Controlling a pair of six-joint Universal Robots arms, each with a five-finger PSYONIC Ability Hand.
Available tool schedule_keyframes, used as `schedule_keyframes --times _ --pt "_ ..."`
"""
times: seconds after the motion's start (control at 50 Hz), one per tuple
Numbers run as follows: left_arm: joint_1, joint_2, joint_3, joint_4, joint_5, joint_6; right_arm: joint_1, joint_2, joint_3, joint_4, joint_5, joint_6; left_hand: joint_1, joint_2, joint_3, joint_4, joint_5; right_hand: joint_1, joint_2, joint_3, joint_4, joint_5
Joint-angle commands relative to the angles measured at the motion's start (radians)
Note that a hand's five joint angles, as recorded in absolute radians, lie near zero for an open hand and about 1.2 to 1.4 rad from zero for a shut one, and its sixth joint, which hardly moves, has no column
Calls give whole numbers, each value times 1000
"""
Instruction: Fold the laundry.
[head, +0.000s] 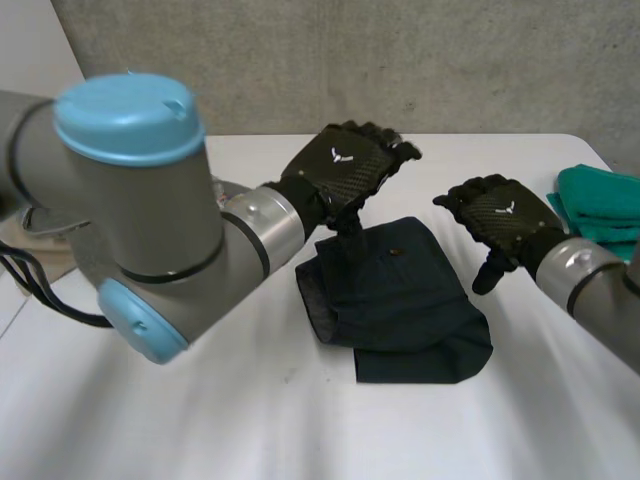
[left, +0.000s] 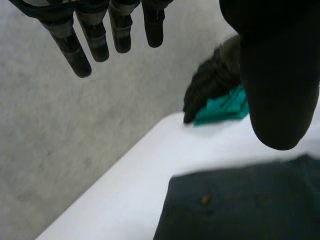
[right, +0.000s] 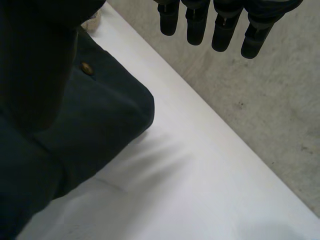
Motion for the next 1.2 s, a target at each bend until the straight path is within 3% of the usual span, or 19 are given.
schedule_keyframes --times 0.02,0.24,0.48,0.84,0.92,1.02,1.16,1.2 --pt "31 37 2 -2 151 -87 3 -57 296 -287 -74 -11 7 -7 9 -3 -25 -14 -9 -27 -39 -47" --pt "43 25 -7 -2 164 -118 -40 45 455 -499 -241 -133 10 -5 12 0 -22 -14 -9 -27 -39 -47" --pt "46 3 -5 9 163 -121 -30 185 421 -629 -229 -224 16 1 18 6 -16 -14 -9 -27 -39 -47" --pt "50 -1 -13 20 163 -121 98 237 253 -642 -146 -75 19 4 21 9 -13 55 60 41 30 22" --pt "50 2 -22 22 163 -121 124 282 196 -638 -110 -61 19 4 21 9 -13 260 265 246 234 227" --pt "51 8 -31 22 163 -121 139 297 128 -638 -71 -51 19 4 21 9 -13 746 751 733 721 714" --pt "63 11 -42 22 164 -121 154 302 58 -629 -63 17 22 7 24 12 -10 900 905 887 875 868" --pt "66 11 -42 23 164 -121 154 325 36 -619 -66 41 22 7 24 12 -10 1055 1060 1042 1030 1022"
